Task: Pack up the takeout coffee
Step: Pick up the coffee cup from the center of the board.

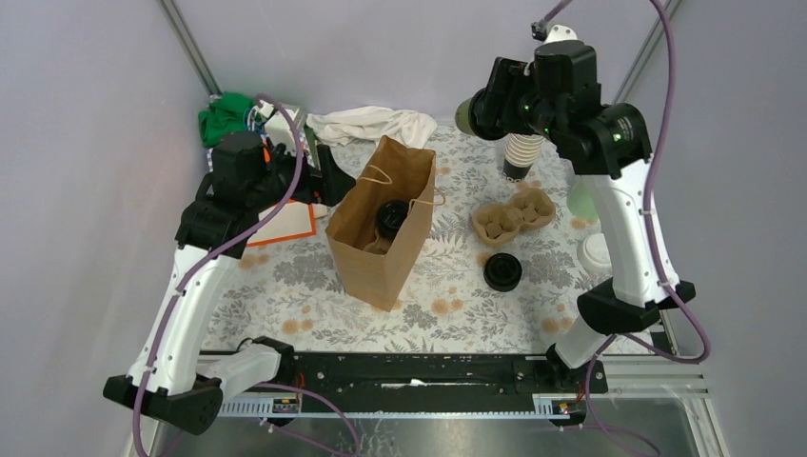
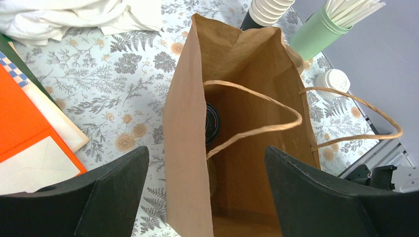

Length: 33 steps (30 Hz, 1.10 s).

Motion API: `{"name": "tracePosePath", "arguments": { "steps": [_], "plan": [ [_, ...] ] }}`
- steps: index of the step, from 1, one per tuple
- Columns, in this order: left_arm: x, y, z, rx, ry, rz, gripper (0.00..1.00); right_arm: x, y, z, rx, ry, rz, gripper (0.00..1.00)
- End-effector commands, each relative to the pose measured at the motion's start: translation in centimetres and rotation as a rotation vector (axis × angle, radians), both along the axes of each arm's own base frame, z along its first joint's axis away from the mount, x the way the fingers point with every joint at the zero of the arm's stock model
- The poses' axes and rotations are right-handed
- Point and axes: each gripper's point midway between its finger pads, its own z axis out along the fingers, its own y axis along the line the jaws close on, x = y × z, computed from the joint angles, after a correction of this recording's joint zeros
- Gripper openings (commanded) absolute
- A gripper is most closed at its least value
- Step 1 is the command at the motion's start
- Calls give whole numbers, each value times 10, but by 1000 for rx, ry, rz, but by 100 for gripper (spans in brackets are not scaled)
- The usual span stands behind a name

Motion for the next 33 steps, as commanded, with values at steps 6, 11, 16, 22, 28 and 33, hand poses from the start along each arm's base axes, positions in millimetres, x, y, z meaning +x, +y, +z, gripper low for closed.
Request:
{"name": "tracePosePath", "arguments": {
  "steps": [6, 11, 16, 22, 28, 33],
  "plan": [
    [-14, 1, -14, 41, -6, -50, 88, -25, 25, 26, 169, -41, 146, 62],
    [-10, -1, -25, 68, 9, -76, 79, -39, 38, 30, 249, -28, 210, 60],
    [-3, -5, -39, 74, 62, -79, 71, -45, 46, 33, 271, -37, 260, 60],
    [-4, -11, -59, 96, 157, -56, 66, -37, 50, 34, 260, -55, 275, 59],
    [-2, -12, -71, 131, 268, 36, 51, -29, 47, 32, 222, -81, 262, 58],
    [-1, -15, -81, 160, 357, 91, 28, -24, 46, 28, 191, -78, 260, 57]
  ]
}}
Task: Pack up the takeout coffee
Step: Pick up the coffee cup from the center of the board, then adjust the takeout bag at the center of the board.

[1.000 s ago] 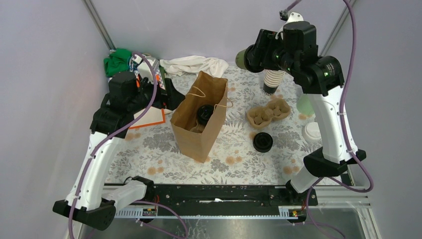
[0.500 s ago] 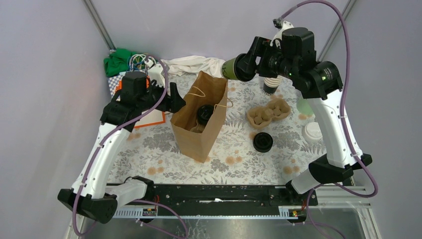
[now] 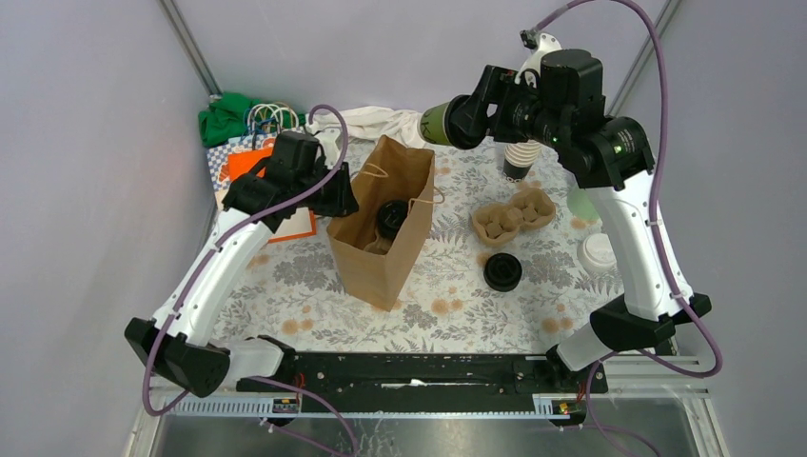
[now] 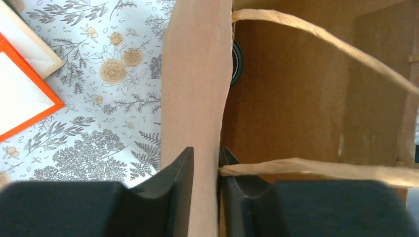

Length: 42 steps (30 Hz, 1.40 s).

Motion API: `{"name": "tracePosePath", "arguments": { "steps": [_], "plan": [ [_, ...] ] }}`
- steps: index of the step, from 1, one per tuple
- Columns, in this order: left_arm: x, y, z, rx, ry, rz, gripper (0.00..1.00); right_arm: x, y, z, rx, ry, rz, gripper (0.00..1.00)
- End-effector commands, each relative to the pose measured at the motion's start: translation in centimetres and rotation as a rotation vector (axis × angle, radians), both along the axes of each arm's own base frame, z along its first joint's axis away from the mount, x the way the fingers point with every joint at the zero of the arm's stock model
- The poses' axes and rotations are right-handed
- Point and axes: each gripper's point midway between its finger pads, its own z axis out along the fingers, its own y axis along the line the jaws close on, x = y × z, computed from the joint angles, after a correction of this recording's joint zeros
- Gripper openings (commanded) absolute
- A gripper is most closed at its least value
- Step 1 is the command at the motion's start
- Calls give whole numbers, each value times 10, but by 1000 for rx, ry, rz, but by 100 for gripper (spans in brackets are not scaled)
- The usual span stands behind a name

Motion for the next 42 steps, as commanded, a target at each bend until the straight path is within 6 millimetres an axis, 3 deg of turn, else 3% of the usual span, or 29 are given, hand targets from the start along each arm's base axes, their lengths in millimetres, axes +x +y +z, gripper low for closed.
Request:
{"name": "tracePosePath", "arguments": {
  "steps": [1, 2, 5, 12, 17, 24, 32, 37, 42],
  "plan": [
    [4, 3, 10, 25, 15, 92, 22, 6, 1, 12, -12, -66, 5, 57],
    [4, 4, 10, 35, 15, 107, 13, 6, 1, 12, -13, -66, 9, 57],
    [2, 9, 11, 44, 26, 152, 0, 5, 4, 11, -10, -61, 24, 57],
    [-6, -2, 16, -82, 104, 250, 0, 4, 9, 8, 8, -55, 46, 57],
    [2, -4, 23, -110, 133, 352, 0, 8, 13, 9, 8, -60, 57, 57],
    [8, -37, 6, -321, 236, 485, 0, 16, 17, 22, -5, -106, 71, 57],
    [15, -62, 9, -497, 207, 658, 1, 7, 19, 32, 32, -100, 91, 56],
    [14, -75, 25, -466, 163, 677, 6, 1, 13, 38, 37, -107, 74, 56],
    [0, -79, 26, -493, 221, 764, 7, -3, 9, 39, 40, -96, 68, 55]
  ]
}}
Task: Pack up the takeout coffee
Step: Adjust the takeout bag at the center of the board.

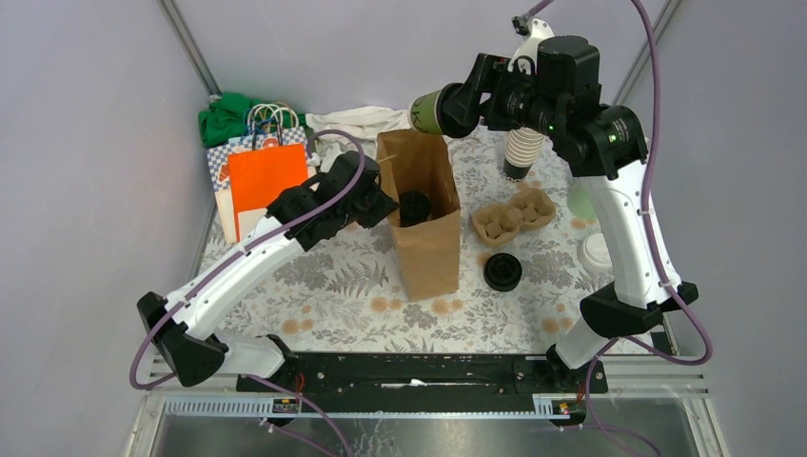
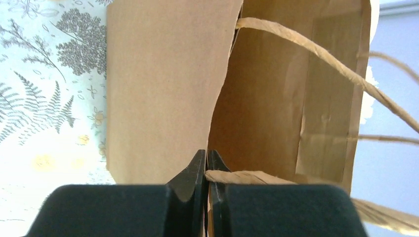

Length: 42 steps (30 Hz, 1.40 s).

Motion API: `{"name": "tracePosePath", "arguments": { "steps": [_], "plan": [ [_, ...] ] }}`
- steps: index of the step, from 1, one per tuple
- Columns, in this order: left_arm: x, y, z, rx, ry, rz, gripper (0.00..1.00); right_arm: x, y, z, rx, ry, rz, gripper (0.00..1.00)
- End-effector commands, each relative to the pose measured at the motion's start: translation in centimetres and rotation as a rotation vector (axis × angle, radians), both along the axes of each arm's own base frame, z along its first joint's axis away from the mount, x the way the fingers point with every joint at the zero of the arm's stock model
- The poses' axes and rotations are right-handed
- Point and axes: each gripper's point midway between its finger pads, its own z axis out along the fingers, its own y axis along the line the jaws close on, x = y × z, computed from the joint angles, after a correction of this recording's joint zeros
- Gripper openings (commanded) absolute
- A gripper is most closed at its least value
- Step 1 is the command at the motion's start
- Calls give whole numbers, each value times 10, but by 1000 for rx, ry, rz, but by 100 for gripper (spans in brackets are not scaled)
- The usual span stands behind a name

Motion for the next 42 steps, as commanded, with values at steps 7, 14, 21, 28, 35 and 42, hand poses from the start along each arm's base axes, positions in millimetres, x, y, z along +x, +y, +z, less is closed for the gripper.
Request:
{"name": "tracePosePath", "arguments": {
  "steps": [7, 14, 21, 28, 35, 42],
  "plan": [
    [-10, -22, 13, -75, 22, 153, 30, -25, -7, 17, 20, -3, 24, 54],
    [-7, -15, 25, 6, -52, 150, 75, -29, -8, 20, 18, -9, 34, 54],
    [-13, 18, 59, 158, -178, 88, 97, -35, -7, 14, 19, 39, 46, 53],
    [-21, 50, 99, 165, -379, 8, 99, -46, -2, -1, -9, 98, 50, 51],
    [42, 75, 107, 192, -459, -127, 93, -63, -12, -9, -72, 113, 7, 50],
    [100, 59, 109, 221, -606, -363, 87, -80, -27, -16, -145, 83, -37, 49]
  ]
}}
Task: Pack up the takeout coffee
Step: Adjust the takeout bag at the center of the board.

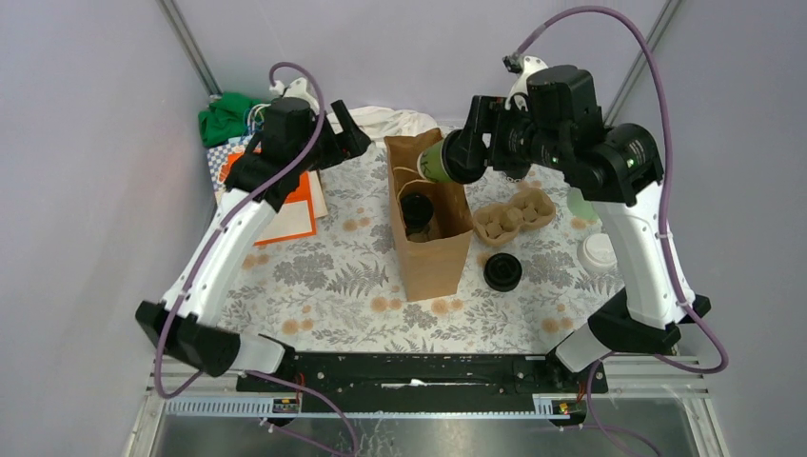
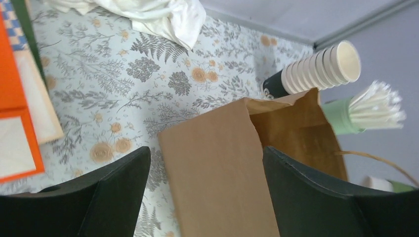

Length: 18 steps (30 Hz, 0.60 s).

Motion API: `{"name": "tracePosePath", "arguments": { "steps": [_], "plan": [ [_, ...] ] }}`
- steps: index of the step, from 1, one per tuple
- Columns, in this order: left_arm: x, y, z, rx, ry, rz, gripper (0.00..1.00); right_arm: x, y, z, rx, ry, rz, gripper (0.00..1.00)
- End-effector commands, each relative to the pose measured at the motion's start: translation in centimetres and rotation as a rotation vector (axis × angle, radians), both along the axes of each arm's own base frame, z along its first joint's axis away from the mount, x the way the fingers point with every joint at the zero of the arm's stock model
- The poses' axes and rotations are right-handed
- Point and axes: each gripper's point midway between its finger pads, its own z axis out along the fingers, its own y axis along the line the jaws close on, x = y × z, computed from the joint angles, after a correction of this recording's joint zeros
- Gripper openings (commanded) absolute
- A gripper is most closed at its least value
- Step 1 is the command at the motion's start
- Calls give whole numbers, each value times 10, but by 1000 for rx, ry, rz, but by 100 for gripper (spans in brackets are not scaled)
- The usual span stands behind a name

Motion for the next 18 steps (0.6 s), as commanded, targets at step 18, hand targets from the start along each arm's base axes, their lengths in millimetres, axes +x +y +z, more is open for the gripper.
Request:
{"name": "tracePosePath", "arguments": {
  "steps": [18],
  "plan": [
    [78, -88, 19, 218, -484, -678, 87, -33, -29, -5, -98, -45, 15, 50]
  ]
}}
